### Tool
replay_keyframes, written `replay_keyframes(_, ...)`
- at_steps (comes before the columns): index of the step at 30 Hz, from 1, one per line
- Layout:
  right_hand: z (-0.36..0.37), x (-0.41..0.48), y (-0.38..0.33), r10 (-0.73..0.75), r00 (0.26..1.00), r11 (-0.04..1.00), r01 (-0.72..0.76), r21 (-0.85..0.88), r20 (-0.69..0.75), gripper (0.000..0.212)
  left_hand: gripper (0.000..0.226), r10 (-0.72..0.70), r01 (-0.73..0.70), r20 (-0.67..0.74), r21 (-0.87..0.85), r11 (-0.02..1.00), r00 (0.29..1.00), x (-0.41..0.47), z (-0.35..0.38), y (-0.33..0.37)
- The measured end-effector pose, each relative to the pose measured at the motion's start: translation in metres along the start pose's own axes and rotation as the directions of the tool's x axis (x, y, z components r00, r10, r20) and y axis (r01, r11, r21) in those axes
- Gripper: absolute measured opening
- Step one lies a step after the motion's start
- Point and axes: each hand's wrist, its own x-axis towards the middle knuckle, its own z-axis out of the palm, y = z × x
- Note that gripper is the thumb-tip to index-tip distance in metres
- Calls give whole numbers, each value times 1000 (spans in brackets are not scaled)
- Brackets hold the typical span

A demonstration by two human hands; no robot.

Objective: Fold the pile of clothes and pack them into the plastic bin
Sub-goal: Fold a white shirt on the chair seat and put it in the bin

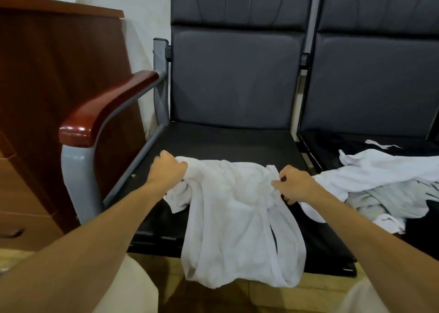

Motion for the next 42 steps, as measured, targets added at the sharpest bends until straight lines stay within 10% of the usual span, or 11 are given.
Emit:
replay_keyframes(4,8,1,-5,16,998,995,-10,-102,55,59,49,-54,-83,293,437,896,955,-12,6,-6)
replay_keyframes(7,16,4,-8,-39,998,982,46,-184,44,57,59,-40,-107,301,455,884,953,-11,15,-8)
replay_keyframes(13,27,12,-14,-94,988,946,126,-298,119,36,55,-38,-23,202,292,956,979,5,29,-6)
replay_keyframes(19,20,31,-17,-129,990,991,131,-20,64,18,40,-105,114,71,-124,986,992,22,33,0)
replay_keyframes(24,10,45,2,-177,982,952,154,-264,-67,30,29,-247,235,47,-522,820,968,31,27,3)
replay_keyframes(28,12,43,15,-289,947,822,321,-469,142,47,34,-332,240,23,-738,631,943,30,17,5)
replay_keyframes(42,-26,29,15,-329,890,848,131,-514,-315,22,33,-232,85,-179,-586,805,956,12,-20,-18)
